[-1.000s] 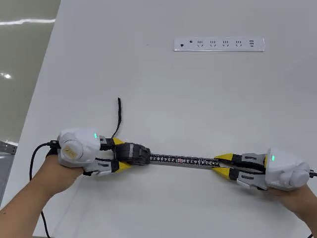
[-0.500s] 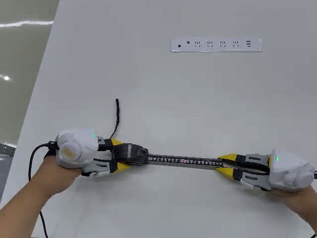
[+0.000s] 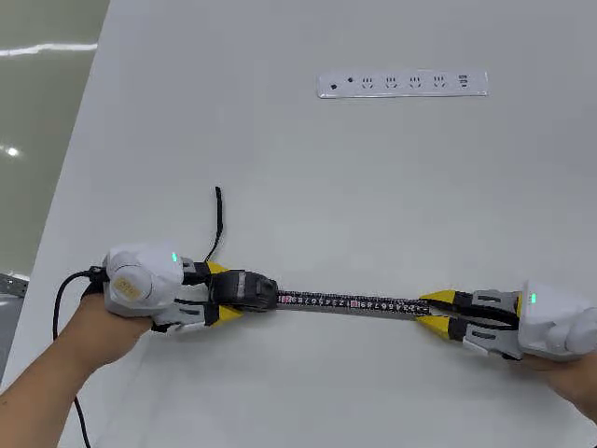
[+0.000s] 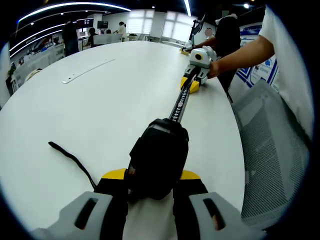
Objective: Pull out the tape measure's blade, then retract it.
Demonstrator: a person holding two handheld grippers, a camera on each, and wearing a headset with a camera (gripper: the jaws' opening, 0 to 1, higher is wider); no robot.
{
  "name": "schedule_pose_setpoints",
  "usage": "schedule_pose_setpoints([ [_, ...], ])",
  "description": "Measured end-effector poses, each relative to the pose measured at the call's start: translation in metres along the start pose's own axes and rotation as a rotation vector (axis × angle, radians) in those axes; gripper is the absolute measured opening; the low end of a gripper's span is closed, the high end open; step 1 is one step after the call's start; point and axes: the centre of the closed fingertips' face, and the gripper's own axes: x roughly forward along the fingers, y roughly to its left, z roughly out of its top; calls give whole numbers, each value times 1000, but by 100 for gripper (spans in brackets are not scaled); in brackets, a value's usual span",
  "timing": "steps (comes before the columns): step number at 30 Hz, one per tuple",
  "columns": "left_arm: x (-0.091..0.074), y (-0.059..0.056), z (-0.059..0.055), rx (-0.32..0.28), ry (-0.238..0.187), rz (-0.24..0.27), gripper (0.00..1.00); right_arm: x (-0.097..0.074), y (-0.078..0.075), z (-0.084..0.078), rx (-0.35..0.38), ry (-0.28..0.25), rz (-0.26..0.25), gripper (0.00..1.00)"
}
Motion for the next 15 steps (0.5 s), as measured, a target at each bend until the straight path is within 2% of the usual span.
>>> schedule_pose_setpoints([
  [15,0,0,0,-2,6,1,31,-12,-3,-4,-13,18,-11,10],
])
